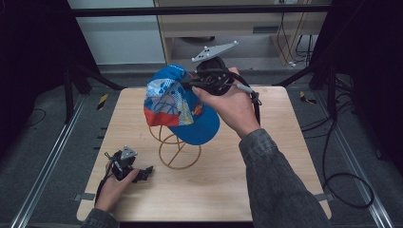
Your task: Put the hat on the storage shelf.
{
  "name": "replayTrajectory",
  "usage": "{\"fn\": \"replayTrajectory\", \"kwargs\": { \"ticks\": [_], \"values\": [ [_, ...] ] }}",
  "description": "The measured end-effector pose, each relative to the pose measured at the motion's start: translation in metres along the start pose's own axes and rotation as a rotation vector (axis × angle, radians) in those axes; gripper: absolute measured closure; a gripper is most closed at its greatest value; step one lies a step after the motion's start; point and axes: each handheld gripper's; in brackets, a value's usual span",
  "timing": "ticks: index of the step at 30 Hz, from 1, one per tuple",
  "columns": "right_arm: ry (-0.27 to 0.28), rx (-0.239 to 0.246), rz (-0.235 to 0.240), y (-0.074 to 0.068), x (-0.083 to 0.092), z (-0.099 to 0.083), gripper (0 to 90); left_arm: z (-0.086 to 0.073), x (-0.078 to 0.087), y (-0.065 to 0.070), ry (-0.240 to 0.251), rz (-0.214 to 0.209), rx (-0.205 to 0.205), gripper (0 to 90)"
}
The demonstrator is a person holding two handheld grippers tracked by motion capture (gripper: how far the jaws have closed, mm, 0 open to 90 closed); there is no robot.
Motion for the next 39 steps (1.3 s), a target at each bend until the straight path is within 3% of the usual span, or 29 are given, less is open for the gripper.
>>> {"fn": "replayTrajectory", "kwargs": {
  "ticks": [21, 39],
  "values": [
    [-0.041, 0.014, 0.015, -0.007, -0.026, 0.002, 90.0, 0.000, 0.000, 0.000, 0.000, 0.000, 0.000, 0.0],
    [-0.119, 0.034, 0.022, -0.014, -0.052, 0.003, 90.0, 0.000, 0.000, 0.000, 0.000, 0.000, 0.000, 0.0]
  ]
}}
Point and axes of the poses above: each handheld gripper's, and its own axes: x roughly backward along the jaws, z roughly out of its top, y roughly to its right, and after that the axes turned 12 degrees about -y, right-handed
